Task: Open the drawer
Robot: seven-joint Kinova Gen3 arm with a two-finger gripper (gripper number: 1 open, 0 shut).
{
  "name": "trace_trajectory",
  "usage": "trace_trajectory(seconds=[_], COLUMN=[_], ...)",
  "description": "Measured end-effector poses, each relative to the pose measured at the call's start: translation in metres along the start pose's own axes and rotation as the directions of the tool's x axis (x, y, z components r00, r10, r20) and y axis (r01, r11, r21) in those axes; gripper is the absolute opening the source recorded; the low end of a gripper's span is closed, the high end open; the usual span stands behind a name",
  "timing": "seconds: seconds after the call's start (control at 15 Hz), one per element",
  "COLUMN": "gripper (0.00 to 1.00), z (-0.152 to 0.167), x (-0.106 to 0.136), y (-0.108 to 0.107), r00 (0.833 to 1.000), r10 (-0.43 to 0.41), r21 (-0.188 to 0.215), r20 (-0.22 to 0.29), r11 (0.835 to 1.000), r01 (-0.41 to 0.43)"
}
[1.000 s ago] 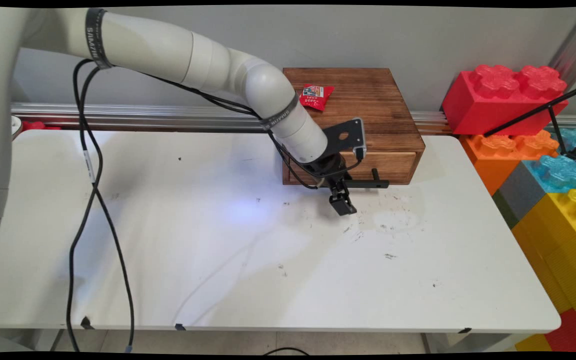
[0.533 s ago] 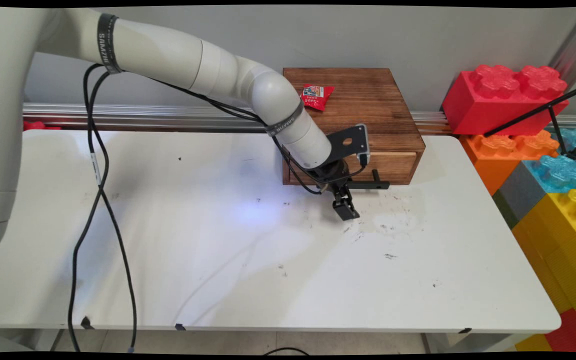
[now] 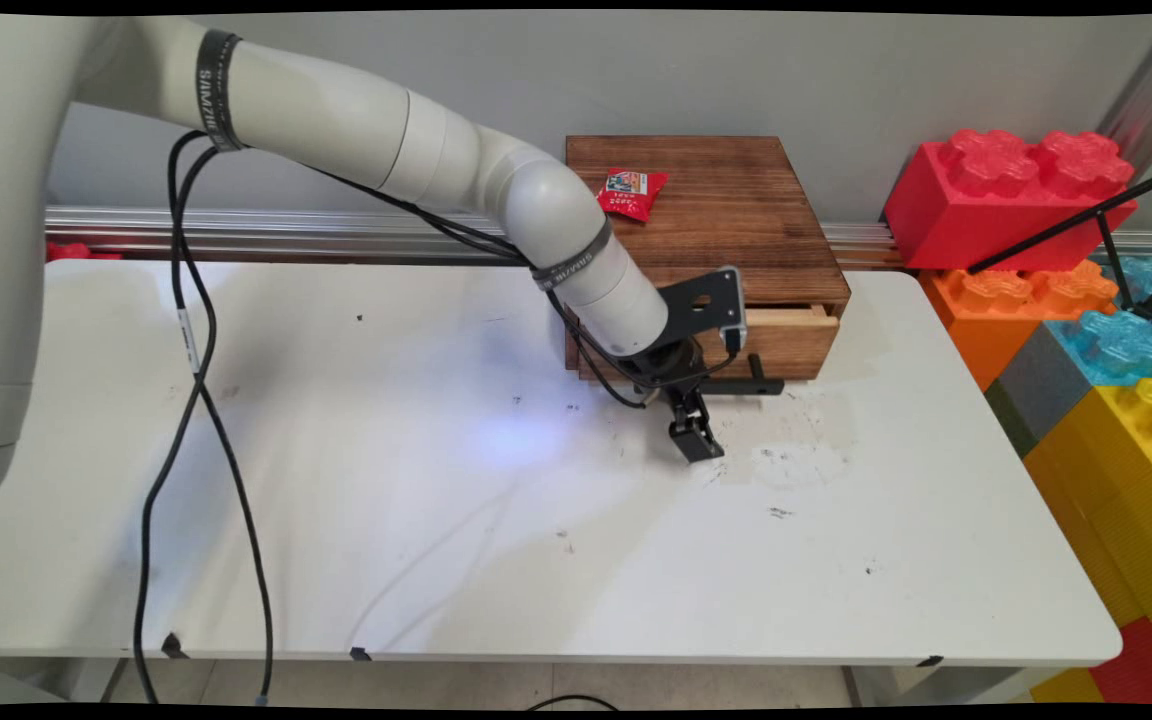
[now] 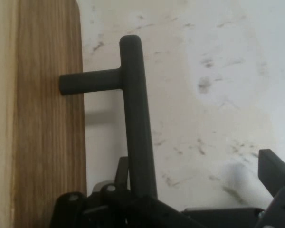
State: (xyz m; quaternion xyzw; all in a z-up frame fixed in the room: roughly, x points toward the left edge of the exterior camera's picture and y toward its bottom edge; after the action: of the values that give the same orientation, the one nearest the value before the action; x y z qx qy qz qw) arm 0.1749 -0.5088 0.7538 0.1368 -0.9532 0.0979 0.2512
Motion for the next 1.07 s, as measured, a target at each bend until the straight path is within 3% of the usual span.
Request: trace_trajectory(seconds=[1.07], gripper=[1.0], z=[-0.006], x=[0.009], y=[0.055], r00=[1.0], r10=[0.025], r21=[-0.052], r20=[-0.019], r11=[0.998], r01=[-0.026])
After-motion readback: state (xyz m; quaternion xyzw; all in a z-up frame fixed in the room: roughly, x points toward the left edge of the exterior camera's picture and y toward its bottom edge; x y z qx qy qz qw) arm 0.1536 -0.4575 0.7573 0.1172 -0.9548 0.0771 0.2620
